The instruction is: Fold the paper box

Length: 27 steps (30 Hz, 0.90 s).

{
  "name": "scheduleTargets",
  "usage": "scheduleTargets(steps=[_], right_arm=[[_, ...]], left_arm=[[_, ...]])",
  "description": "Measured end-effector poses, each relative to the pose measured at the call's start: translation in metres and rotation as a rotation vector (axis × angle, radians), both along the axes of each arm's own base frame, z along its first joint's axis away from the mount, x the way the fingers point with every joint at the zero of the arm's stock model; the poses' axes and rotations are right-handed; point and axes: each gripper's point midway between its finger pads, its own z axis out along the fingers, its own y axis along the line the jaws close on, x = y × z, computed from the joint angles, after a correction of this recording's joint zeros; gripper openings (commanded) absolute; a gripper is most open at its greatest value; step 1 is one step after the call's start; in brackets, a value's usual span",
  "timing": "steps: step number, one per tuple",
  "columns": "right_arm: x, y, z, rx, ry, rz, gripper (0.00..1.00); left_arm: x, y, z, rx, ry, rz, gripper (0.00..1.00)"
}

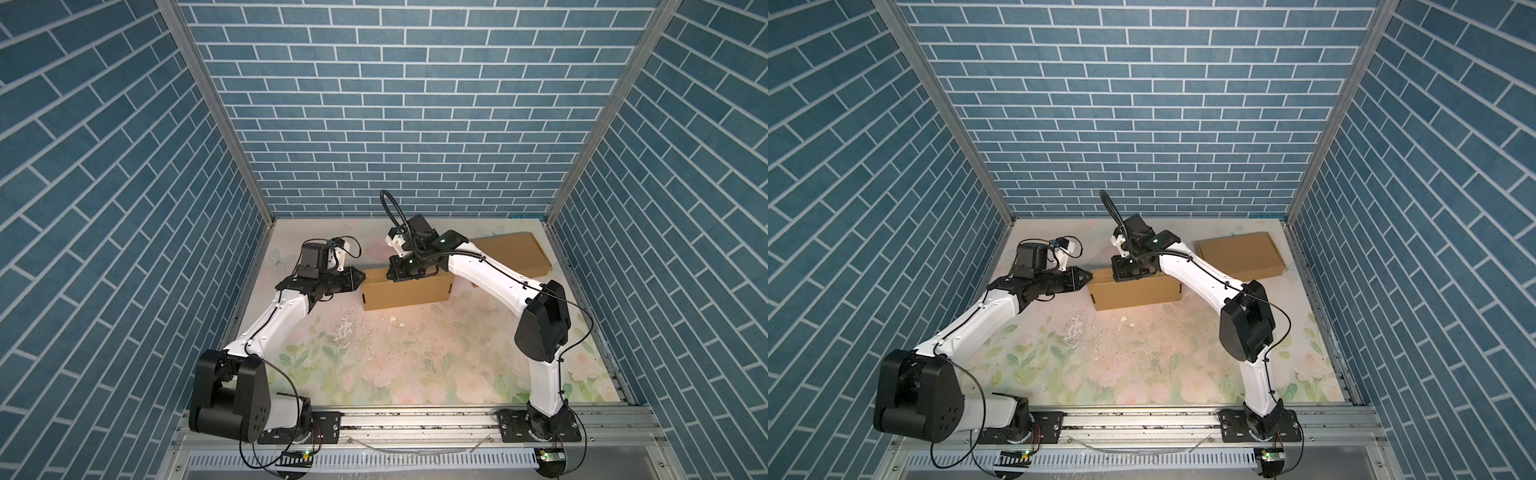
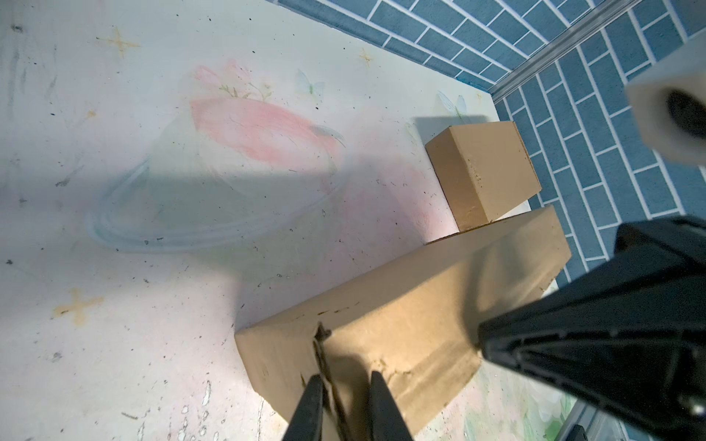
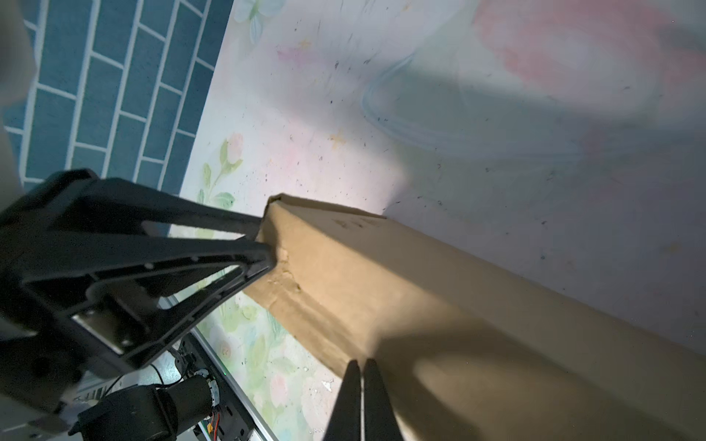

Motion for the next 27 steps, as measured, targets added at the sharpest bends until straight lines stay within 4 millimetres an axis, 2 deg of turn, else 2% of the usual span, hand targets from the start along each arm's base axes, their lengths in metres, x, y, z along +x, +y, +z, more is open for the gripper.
scheduleTargets(steps=[4,6,9,12,14,18,22,25,27], right_arm=[[0.039,-0.047,0.028,0.011,-0.076,-0.098,0.35],[0.056,-0.084,0.045,-0.011,-0.141,-0.174,0.45],[0.071,-0.148,0.057,-0.084,-0.211,-0.309,0.52],[0.069,-0.196,0.048,-0.144,-0.207,-0.406,0.54],[0.061,-0.215,0.034,-0.179,-0.184,-0.437,0.54],[0.038,-0.225,0.005,-0.215,-0.121,-0.438,0.54],[0.02,-0.229,-0.011,-0.205,-0.074,-0.449,0.58],[0.007,-0.229,-0.015,-0.165,-0.045,-0.471,0.66],[0.0,-0.228,-0.016,-0.132,-0.027,-0.485,0.7]], left_arm=[[-0.001,-0.001,0.001,0.009,-0.013,-0.002,0.24],[-0.003,-0.002,0.001,0.018,-0.025,-0.001,0.26],[-0.005,-0.005,0.002,0.035,-0.059,0.002,0.3],[-0.012,-0.009,0.003,0.047,-0.118,0.002,0.34],[-0.02,-0.014,0.004,0.051,-0.16,-0.002,0.35],[-0.036,-0.024,0.003,0.063,-0.22,-0.021,0.37],[-0.047,-0.026,0.002,0.079,-0.231,-0.024,0.39],[-0.056,-0.022,0.0,0.09,-0.225,-0.019,0.45],[-0.063,-0.018,-0.001,0.095,-0.214,-0.013,0.55]])
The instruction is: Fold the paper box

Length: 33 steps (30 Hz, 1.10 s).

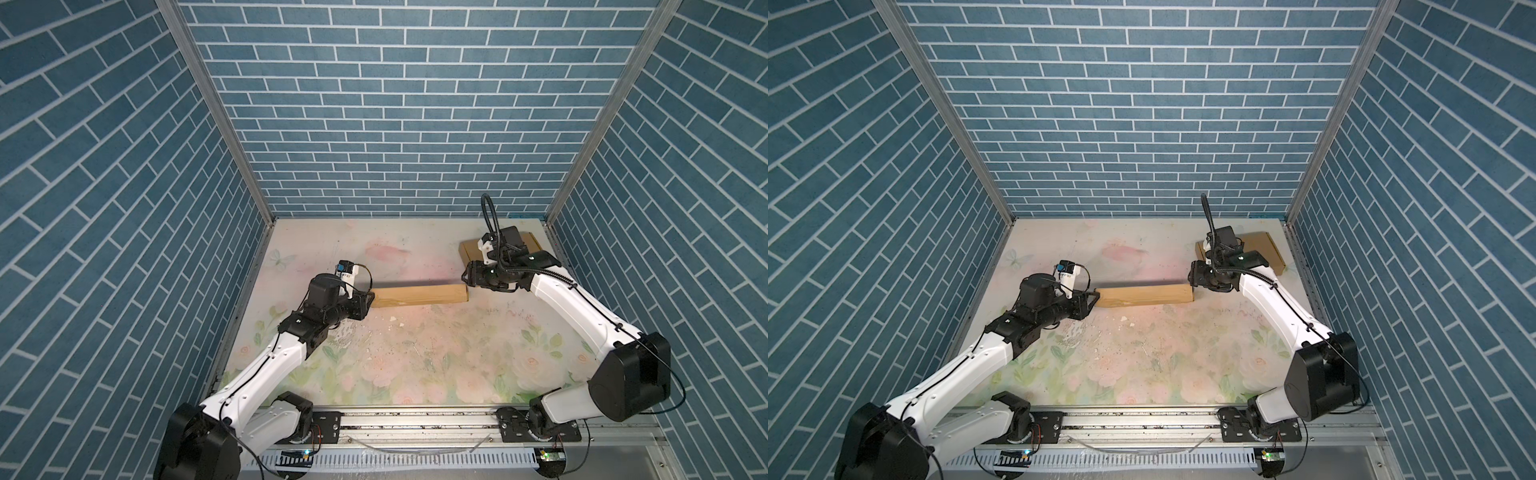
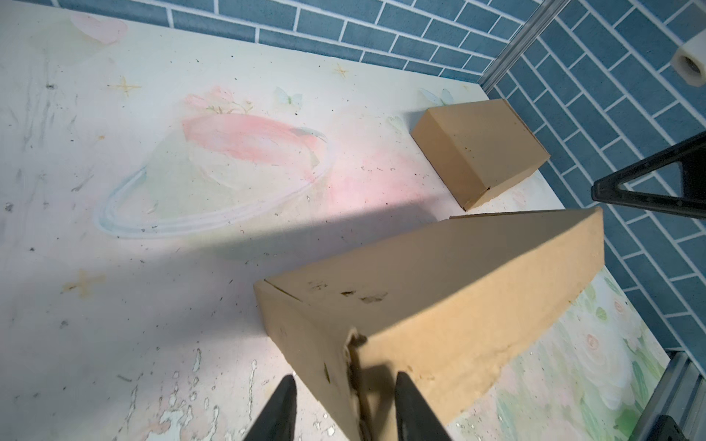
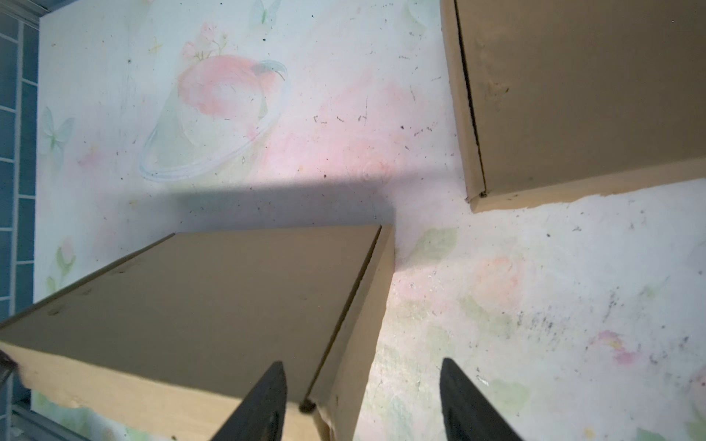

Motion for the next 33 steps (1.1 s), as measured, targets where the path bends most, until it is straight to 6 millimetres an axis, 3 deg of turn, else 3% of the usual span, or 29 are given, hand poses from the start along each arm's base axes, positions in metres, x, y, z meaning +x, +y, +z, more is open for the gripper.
scheduleTargets(steps=[5,10,14,18,23,26,28,33], right_arm=[[-0.012,0.002,-0.008,0.066,0.035,-0.032,0.75],[-0.028,0.006,-0.038,0.121,0.13,-0.06,0.78],[-0.045,0.009,-0.071,0.134,0.225,-0.082,0.76],[-0.052,0.026,-0.099,0.161,0.316,-0.067,0.71],[-0.047,0.05,-0.123,0.221,0.398,-0.05,0.66],[-0.027,0.06,-0.124,0.244,0.407,-0.051,0.65],[-0.002,0.064,-0.121,0.257,0.385,-0.065,0.64],[0.074,0.08,-0.115,0.304,0.314,-0.08,0.64]], left_arm=[[-0.014,0.005,0.003,-0.018,0.031,0.019,0.64],[-0.022,0.006,-0.006,-0.035,0.098,0.031,0.67],[-0.027,0.004,-0.041,-0.045,0.214,0.046,0.67],[-0.036,-0.003,-0.083,-0.022,0.361,0.045,0.67],[-0.03,-0.016,-0.106,-0.024,0.444,0.032,0.66],[-0.014,-0.016,-0.11,-0.012,0.456,0.057,0.66],[0.002,-0.016,-0.109,-0.009,0.455,0.074,0.65],[0.063,-0.004,-0.106,-0.038,0.428,0.15,0.64]])
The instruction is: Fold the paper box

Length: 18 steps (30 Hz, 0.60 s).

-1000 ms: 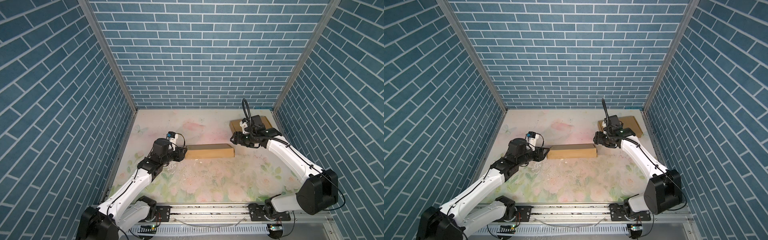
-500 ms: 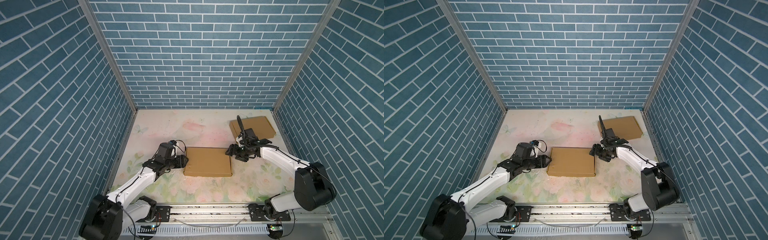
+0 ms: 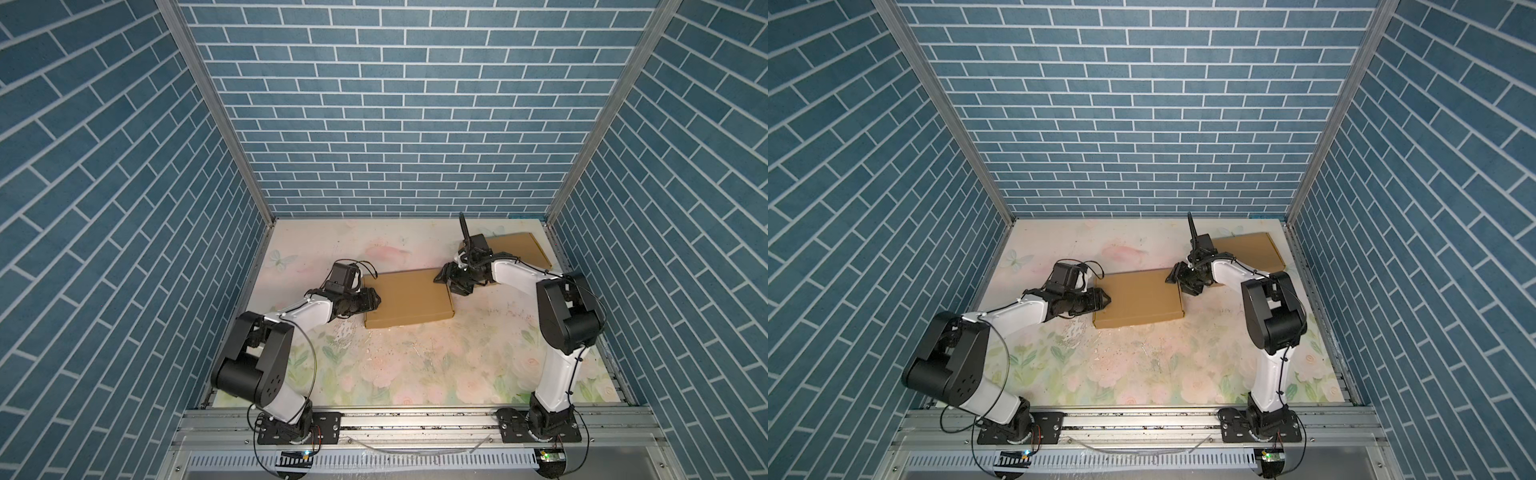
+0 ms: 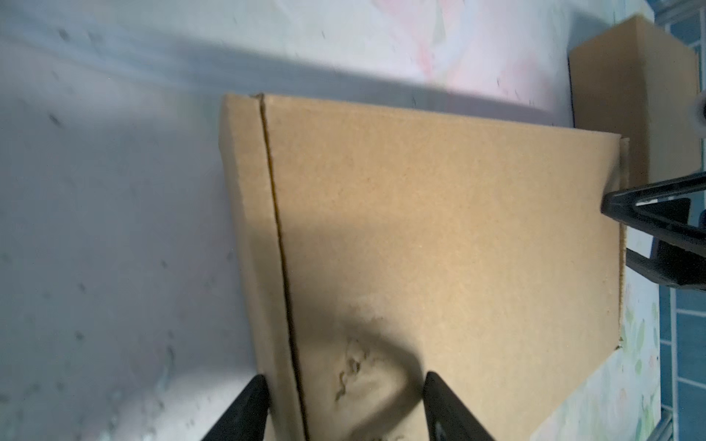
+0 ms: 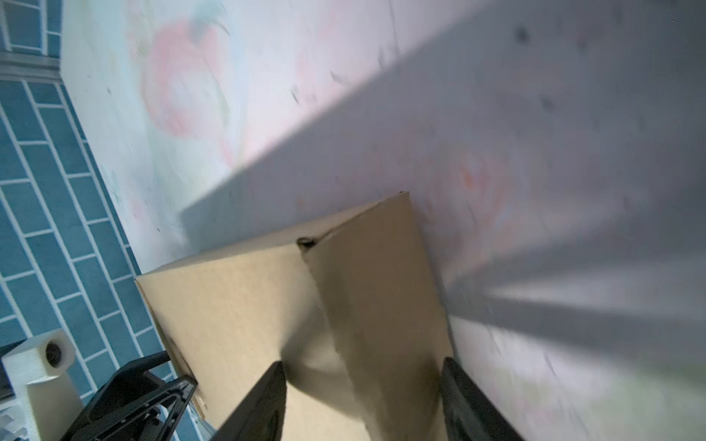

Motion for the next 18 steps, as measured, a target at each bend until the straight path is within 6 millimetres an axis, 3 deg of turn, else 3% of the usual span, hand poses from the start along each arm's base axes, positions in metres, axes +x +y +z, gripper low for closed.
scheduleTargets(steps=[4,8,13,16,18], right_arm=[[0.041,0.013,0.004,0.007,-0.051,0.012,0.64],[0.054,0.01,-0.003,-0.024,-0.059,0.023,0.71],[0.053,-0.005,-0.008,-0.11,-0.074,0.053,0.78],[0.047,-0.017,0.003,-0.17,-0.102,0.088,0.77],[0.042,-0.025,0.019,-0.172,-0.137,0.104,0.76]], left_arm=[[0.043,0.01,0.007,0.007,-0.048,0.027,0.66],[0.069,0.008,0.015,0.025,-0.099,0.003,0.67],[0.071,0.019,0.01,0.043,-0.087,0.013,0.69],[0.068,0.04,0.016,0.067,-0.082,0.059,0.71],[0.064,0.055,0.032,0.087,-0.105,0.097,0.71]])
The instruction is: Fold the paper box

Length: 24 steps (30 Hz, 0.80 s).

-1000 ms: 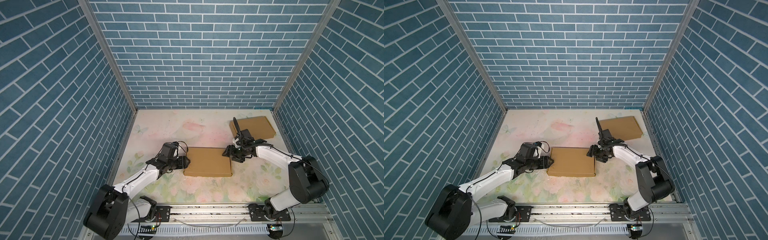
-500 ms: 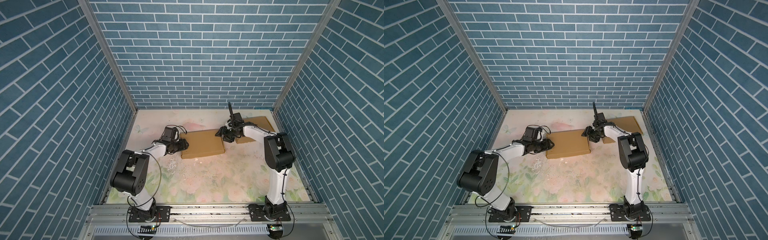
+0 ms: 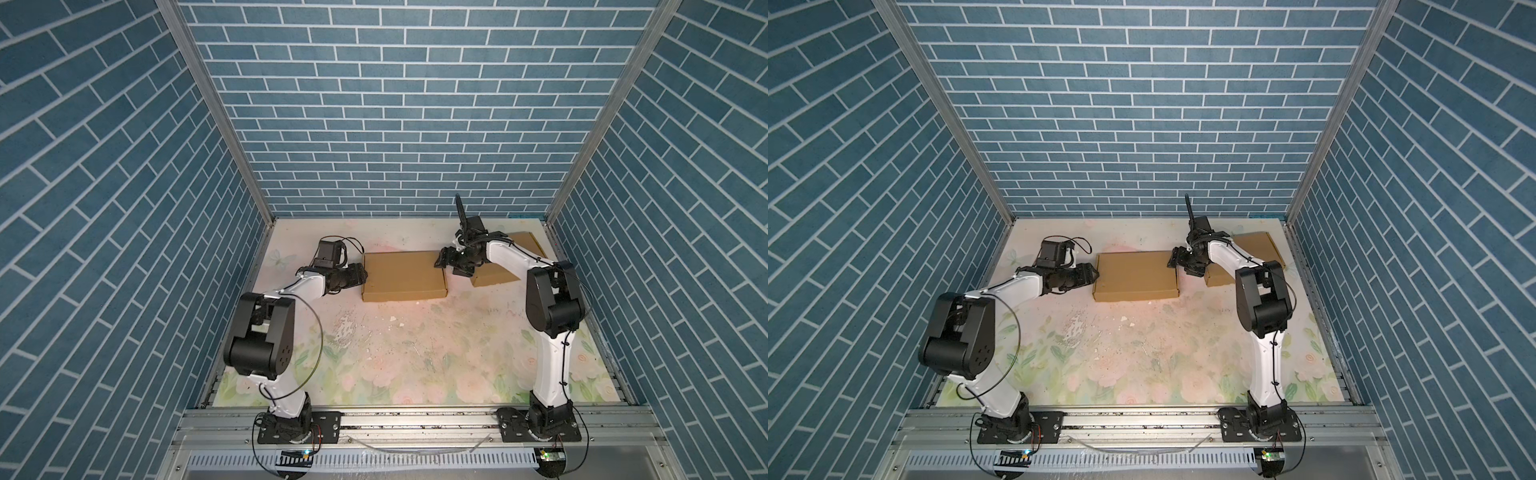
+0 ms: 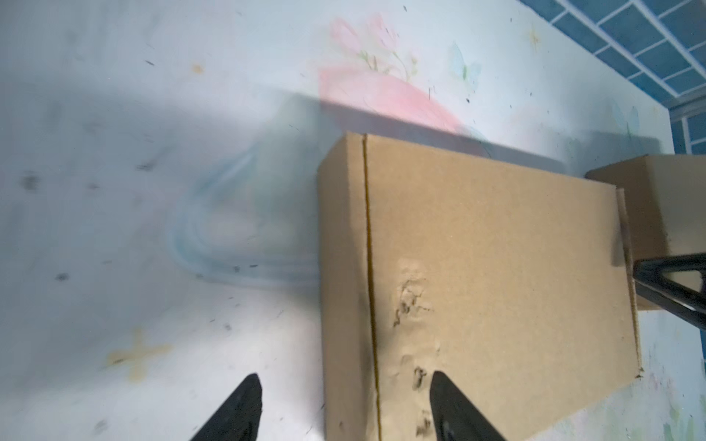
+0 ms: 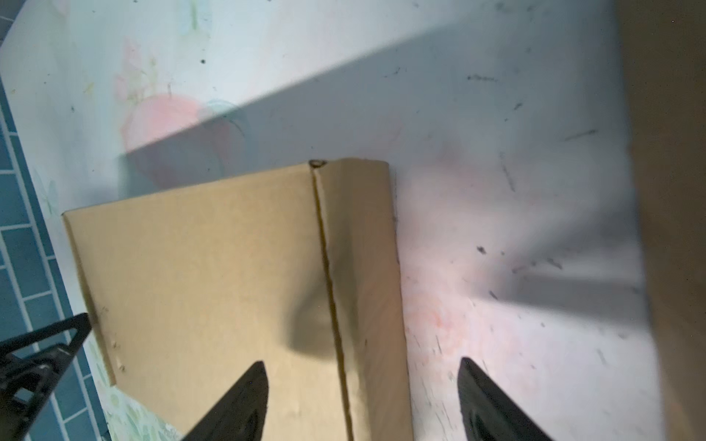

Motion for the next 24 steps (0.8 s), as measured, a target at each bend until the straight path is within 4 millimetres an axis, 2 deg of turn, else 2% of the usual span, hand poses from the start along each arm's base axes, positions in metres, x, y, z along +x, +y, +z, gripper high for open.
scheduleTargets(steps=[2,6,8,10,13,18,21,24], right_arm=[[-0.013,-0.016,0.026,0.016,-0.055,0.008,0.75],[-0.046,-0.067,0.088,0.033,-0.247,-0.037,0.76],[-0.059,-0.095,0.107,0.011,-0.357,-0.089,0.77],[-0.07,-0.125,0.115,-0.045,-0.453,-0.156,0.8],[-0.082,-0.168,0.099,-0.177,-0.538,-0.258,0.81],[-0.098,-0.241,0.04,-0.437,-0.547,-0.439,0.81],[-0.107,-0.267,0.019,-0.545,-0.555,-0.5,0.81],[-0.104,-0.279,0.017,-0.594,-0.609,-0.544,0.8]], left_arm=[[-0.006,0.016,0.029,0.028,-0.068,0.036,0.71],[-0.029,0.035,0.088,0.084,-0.245,0.084,0.71],[-0.045,0.046,0.103,0.125,-0.31,0.118,0.71],[-0.061,0.062,0.105,0.188,-0.362,0.162,0.71],[-0.081,0.083,0.088,0.302,-0.397,0.216,0.71],[-0.095,0.119,0.047,0.52,-0.379,0.292,0.73],[-0.102,0.135,0.036,0.618,-0.394,0.325,0.74],[-0.105,0.142,0.028,0.66,-0.445,0.351,0.76]])
